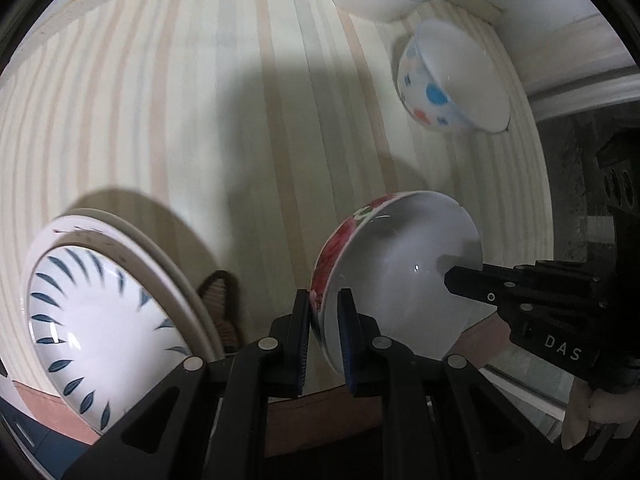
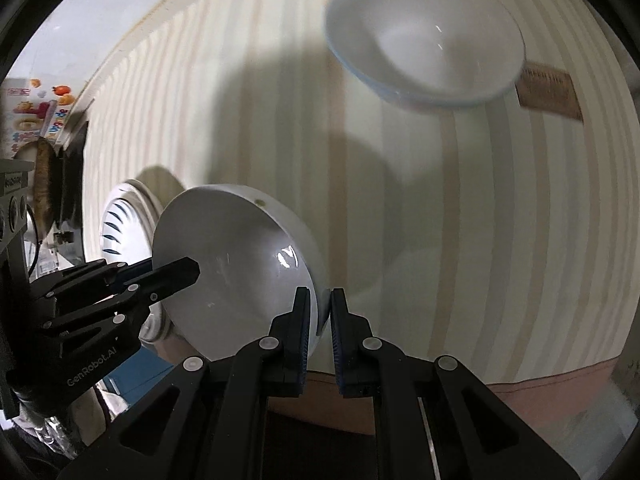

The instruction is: Organize plates and bowls

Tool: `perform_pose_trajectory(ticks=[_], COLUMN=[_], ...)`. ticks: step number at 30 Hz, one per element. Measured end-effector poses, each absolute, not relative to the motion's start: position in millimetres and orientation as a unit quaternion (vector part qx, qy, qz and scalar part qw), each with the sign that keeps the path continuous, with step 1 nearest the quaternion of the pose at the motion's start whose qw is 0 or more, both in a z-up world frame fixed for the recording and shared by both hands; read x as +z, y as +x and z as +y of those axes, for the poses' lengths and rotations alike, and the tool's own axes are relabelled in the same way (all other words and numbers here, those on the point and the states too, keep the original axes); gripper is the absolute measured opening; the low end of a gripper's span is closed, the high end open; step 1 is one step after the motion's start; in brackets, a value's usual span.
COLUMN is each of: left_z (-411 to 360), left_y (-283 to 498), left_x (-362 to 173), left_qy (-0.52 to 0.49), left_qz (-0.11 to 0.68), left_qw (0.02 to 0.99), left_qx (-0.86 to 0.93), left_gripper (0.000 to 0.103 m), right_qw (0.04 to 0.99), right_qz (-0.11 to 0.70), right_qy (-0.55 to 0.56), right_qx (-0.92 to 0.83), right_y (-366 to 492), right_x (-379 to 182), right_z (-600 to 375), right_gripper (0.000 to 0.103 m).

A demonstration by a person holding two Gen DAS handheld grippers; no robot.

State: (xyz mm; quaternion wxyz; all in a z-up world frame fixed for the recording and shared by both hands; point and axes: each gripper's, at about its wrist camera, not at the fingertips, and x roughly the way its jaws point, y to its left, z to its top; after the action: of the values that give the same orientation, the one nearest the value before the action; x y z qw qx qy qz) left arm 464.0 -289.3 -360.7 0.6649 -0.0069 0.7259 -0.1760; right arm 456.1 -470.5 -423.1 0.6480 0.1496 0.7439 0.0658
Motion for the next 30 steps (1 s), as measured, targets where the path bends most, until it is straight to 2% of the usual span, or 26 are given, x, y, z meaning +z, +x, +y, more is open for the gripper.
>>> perform_pose_trajectory(ticks=[6, 22, 26, 30], left_z=[-301.4, -317.2, -306.8, -299.6], left_y=[461.2, 469.2, 468.1, 471.8], left_x=[-369.6, -386.2, -369.2, -325.1], left_qy=[0.005, 0.012, 0.015, 0.017], left_qz=[0.728, 0.730, 0.723, 0.689], left_qw=[0.664, 0.664, 0.674, 0.709], left_qx=[-0.173, -0.162, -0.153, -0.149], left_gripper=[0.012, 0.012, 0.013, 0.013], right_qw=[0.639, 0.640, 0.639, 0.659], right_qz=[0.751, 0.749, 0.746, 0.722], right_qy=[0.157, 0.163, 0.177, 0.197], right_qx=[0.054, 0.057, 0.059, 0.072], right_y=[453.9, 458.6, 460.3, 462.4], right_x=[-444.6, -438.2, -433.1, -400.7], right_z=[-472.9, -486.5, -492.9, -508.8], right_gripper=[0.012, 0.012, 0.014, 0.014])
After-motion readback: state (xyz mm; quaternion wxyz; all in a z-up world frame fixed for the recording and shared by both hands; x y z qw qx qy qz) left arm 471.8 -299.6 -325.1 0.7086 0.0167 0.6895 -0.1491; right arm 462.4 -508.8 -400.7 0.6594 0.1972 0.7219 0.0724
